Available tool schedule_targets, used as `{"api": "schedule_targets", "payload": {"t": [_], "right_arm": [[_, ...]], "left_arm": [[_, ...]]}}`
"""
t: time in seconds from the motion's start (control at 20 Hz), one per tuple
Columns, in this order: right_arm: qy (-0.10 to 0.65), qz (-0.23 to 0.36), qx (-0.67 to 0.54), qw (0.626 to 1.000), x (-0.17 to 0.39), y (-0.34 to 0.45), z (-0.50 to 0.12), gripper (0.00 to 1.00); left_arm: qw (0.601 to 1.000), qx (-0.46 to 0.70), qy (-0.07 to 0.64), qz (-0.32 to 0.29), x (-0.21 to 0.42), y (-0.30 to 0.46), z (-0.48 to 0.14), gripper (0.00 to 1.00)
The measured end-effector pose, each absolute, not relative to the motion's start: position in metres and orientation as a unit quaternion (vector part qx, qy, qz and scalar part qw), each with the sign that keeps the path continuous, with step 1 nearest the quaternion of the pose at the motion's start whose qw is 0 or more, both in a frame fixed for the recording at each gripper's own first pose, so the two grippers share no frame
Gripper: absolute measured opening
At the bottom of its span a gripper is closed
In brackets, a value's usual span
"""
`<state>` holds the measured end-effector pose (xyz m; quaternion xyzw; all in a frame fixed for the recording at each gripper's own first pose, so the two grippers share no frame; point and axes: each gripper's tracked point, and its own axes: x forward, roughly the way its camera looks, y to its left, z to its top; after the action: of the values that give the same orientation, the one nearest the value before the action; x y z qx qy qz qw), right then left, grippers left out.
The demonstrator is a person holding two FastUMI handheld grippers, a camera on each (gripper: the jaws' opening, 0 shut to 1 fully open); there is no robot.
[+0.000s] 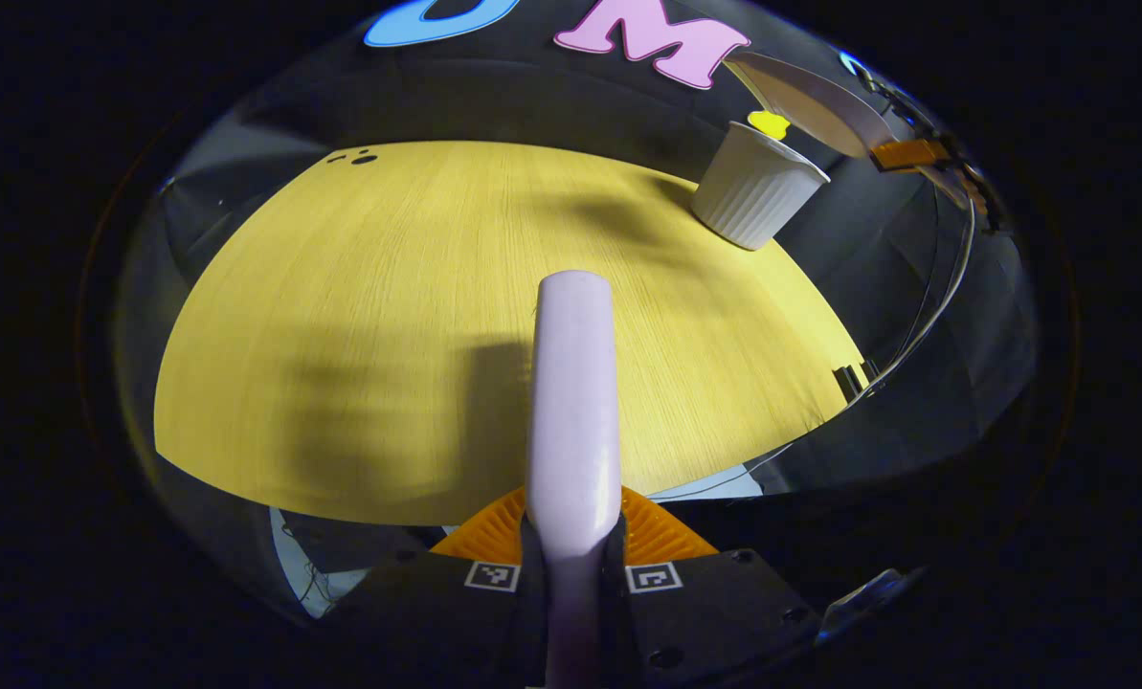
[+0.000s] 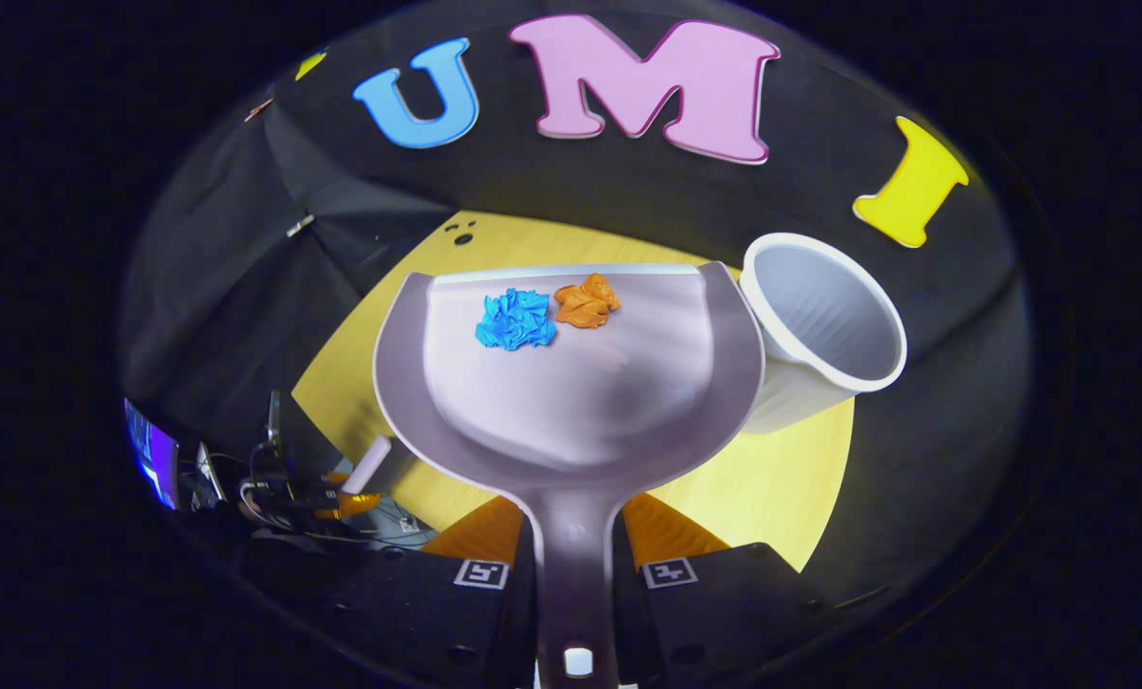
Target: Pick up the small broom and dustpan from the desktop, sweep the trash into the dustpan with the broom, and then empty the trash into the garbage bin.
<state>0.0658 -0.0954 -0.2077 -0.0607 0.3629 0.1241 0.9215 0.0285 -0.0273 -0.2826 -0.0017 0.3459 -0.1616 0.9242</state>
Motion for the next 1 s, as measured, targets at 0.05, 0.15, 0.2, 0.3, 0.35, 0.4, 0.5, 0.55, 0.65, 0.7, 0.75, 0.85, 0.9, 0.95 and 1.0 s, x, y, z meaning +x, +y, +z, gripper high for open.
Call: {"api": "schedule_targets", "payload": {"t": [0.05,0.15,0.2,0.3,0.35,0.4,0.5,0.55,0.65,0.7,0.75,0.85,0.9,0.95,1.0], "right_arm": [[0.359,0.114,-0.062,0.924,0.067,-0.096,-0.211,0.31],[0.354,0.098,-0.077,0.927,0.066,-0.097,-0.212,0.35],[0.354,0.094,-0.077,0.927,0.066,-0.097,-0.212,0.36],[0.357,0.088,-0.038,0.929,0.063,-0.092,-0.209,0.36],[0.355,0.076,-0.025,0.931,0.062,-0.094,-0.209,0.36],[0.355,0.06,-0.024,0.933,0.063,-0.1,-0.208,0.39],[0.358,0.023,-0.036,0.933,0.066,-0.115,-0.207,0.36],[0.358,0.003,-0.045,0.933,0.066,-0.125,-0.207,0.31],[0.36,-0.026,-0.052,0.931,0.068,-0.139,-0.207,0.36],[0.359,-0.039,-0.05,0.931,0.07,-0.141,-0.208,0.36],[0.357,-0.051,-0.05,0.931,0.072,-0.141,-0.209,0.36],[0.351,-0.079,-0.058,0.931,0.073,-0.142,-0.213,0.31],[0.349,-0.094,-0.066,0.93,0.073,-0.139,-0.214,0.36],[0.347,-0.106,-0.076,0.929,0.073,-0.139,-0.214,0.36],[0.345,-0.116,-0.088,0.927,0.073,-0.139,-0.213,0.36]], "left_arm": [[0.926,-0.002,0.343,-0.161,0.032,-0.027,-0.278,0.26],[0.927,-0.014,0.34,-0.158,0.038,-0.024,-0.269,0.26],[0.928,-0.022,0.338,-0.157,0.041,-0.024,-0.266,0.24],[0.93,-0.03,0.334,-0.148,0.05,-0.02,-0.258,0.26],[0.932,-0.033,0.33,-0.145,0.055,-0.018,-0.253,0.26],[0.934,-0.037,0.326,-0.141,0.058,-0.017,-0.249,0.26],[0.936,-0.042,0.323,-0.133,0.065,-0.013,-0.243,0.26],[0.936,-0.043,0.324,-0.128,0.067,-0.01,-0.241,0.26],[0.937,-0.046,0.325,-0.12,0.07,-0.006,-0.239,0.26],[0.937,-0.05,0.326,-0.117,0.071,-0.004,-0.239,0.26],[0.937,-0.056,0.326,-0.114,0.072,-0.002,-0.237,0.26],[0.936,-0.066,0.329,-0.11,0.074,-0.001,-0.234,0.26],[0.936,-0.067,0.329,-0.107,0.076,-0.001,-0.234,0.26],[0.936,-0.068,0.329,-0.104,0.078,0.001,-0.232,0.26],[0.936,-0.068,0.329,-0.102,0.079,0.0,-0.231,0.26]]}}
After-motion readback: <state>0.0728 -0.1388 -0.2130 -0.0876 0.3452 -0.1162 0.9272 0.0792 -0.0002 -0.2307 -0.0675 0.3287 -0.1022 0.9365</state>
